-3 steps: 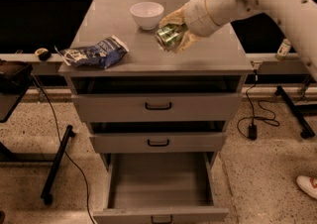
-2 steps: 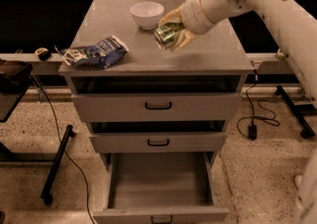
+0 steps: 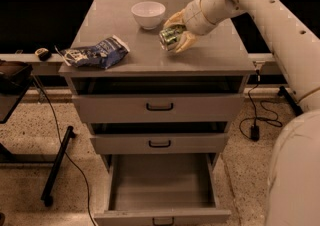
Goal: Pick green can from bottom drawer and place on counter
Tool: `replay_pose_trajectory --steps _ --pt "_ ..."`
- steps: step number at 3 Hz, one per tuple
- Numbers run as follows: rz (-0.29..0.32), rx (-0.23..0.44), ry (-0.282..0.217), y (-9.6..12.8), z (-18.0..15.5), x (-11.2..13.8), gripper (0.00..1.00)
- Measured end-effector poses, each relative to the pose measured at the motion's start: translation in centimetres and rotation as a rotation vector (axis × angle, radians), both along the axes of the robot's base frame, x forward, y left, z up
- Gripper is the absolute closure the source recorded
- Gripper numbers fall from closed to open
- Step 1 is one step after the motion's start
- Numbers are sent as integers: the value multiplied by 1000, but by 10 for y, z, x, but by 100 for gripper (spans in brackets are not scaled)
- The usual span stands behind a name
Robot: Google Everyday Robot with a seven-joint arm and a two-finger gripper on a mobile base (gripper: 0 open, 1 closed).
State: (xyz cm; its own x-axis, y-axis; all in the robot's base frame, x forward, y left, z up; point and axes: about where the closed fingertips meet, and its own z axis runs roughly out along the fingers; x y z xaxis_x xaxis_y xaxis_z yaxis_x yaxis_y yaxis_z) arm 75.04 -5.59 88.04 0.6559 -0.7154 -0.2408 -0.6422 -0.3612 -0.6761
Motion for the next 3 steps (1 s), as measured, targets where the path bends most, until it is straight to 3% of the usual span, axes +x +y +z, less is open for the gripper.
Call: replay_pose_trajectory --steps 1,3 --pt "-9 0 6 -1 -2 2 85" --pt "-9 0 6 -1 -2 2 39"
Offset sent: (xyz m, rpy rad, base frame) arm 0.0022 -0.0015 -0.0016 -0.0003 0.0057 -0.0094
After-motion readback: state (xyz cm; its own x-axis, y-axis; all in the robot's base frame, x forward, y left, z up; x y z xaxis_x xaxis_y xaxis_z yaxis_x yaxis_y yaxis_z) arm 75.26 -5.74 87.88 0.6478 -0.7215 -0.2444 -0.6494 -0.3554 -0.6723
